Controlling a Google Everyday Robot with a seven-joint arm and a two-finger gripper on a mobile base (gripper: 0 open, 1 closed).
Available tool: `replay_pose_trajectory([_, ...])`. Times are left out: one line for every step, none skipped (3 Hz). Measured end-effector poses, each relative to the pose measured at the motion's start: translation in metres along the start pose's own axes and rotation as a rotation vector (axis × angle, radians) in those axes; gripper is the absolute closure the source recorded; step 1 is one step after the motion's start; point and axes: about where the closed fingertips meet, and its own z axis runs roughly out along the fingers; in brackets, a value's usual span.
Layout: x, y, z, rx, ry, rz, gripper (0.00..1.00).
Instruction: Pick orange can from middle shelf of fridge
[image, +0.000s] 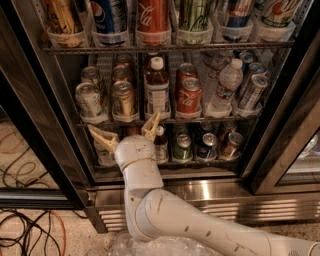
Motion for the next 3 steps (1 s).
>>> replay_pose_trajectory([0.0, 0.0, 0.0, 0.0, 0.0, 0.0, 0.12])
replay_pose_trajectory([0.0, 0.0, 0.0, 0.0, 0.0, 0.0, 0.19])
replay_pose_trajectory([0.0, 0.0, 0.0, 0.0, 0.0, 0.0, 0.28])
